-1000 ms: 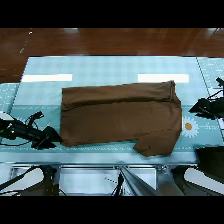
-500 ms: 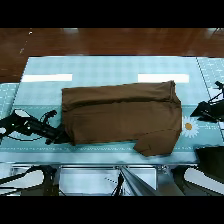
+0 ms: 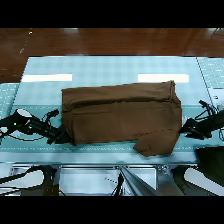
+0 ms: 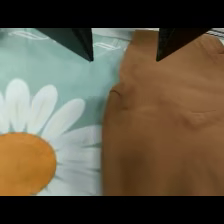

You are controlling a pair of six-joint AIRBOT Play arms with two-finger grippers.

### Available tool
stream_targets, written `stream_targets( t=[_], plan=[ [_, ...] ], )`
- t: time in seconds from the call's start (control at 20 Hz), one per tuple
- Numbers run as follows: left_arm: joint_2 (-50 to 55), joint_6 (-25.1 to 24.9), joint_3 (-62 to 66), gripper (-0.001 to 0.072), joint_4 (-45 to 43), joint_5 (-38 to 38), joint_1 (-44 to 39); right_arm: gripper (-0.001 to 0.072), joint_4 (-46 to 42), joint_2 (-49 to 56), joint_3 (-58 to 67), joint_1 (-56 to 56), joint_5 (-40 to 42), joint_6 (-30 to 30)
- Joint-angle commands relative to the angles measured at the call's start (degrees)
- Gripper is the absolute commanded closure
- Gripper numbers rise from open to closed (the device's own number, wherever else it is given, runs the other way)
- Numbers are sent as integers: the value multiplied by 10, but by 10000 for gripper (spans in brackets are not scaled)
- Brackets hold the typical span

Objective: Fold the shirts.

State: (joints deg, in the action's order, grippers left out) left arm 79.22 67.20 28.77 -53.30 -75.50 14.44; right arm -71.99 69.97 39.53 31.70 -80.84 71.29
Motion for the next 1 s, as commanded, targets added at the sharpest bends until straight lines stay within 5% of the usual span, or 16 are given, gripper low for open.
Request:
stream_targets(
  t=[0.0,0.25,0.35,0.45,0.65,0.8,0.95],
  plan=[
    [0,-4,0,682,-2,26,0,236,4,-21,-44,0,40,-4],
    [0,-4,0,682,-2,27,0,292,102,-25,-91,0,140,7],
    [0,-4,0,682,-2,31,0,444,121,-25,-100,0,144,1],
    [0,-3,7,682,-2,33,0,689,124,-31,-91,0,128,-22],
    [-33,-8,60,682,44,29,0,690,166,-90,-1,0,103,-53],
    [-92,-18,155,683,82,32,-1,690,280,-113,85,-1,160,-54],
    [-105,-15,238,683,122,72,-5,690,290,-89,130,-52,244,-50]
  ],
)
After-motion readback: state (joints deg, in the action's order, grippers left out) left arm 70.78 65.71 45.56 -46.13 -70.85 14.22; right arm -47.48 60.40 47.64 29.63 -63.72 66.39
